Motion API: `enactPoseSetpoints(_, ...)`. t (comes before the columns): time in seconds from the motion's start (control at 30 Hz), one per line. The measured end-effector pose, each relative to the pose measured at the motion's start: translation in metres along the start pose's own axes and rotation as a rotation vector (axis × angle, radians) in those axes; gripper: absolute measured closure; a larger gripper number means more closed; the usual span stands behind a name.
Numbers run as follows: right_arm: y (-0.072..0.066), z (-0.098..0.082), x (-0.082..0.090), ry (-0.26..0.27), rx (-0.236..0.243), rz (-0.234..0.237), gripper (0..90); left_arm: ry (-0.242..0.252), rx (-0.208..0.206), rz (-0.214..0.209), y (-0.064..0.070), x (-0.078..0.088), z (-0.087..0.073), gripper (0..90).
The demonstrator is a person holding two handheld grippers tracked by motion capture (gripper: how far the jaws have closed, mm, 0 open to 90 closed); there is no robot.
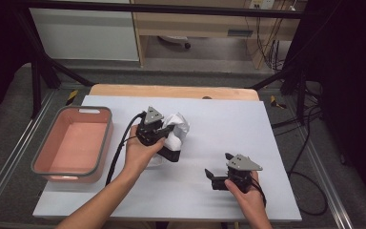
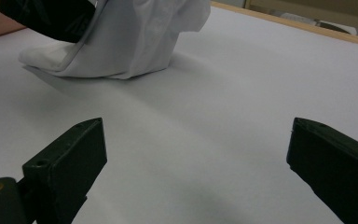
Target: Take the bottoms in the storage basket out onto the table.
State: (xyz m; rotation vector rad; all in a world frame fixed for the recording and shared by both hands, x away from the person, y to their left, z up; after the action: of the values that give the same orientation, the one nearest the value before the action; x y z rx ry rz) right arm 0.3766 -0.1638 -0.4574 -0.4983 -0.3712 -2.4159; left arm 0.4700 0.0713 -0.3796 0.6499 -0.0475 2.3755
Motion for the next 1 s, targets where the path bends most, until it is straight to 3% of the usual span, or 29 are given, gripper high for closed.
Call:
enactPoseSetpoints(0.43,0.001,-0.001,0.000,-0.006,0.002,-0.003,5.0,-0.023,-0.016,-0.013,0.008,-0.008,-0.009,77.7)
enactPoseSetpoints(1.0,0.001,-0.001,0.000,-0.007,0.006,-0.003,5.0,-0.039,-0.004,-0.028,0.016,-0.024,-0.018,77.4)
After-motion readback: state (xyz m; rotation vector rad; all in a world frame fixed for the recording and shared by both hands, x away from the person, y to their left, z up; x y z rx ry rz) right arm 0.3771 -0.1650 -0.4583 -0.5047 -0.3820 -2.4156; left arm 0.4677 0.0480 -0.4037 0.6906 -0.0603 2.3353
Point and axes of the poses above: each handheld gripper's, and its own axes: x roughly backward along the jaws, z roughly out of its top, y roughly to its right, the point moved 5 cm from there along -x, roughly forward along the jaws, and after that the axes turned 8 degrees about x, right-handed, at the moved point
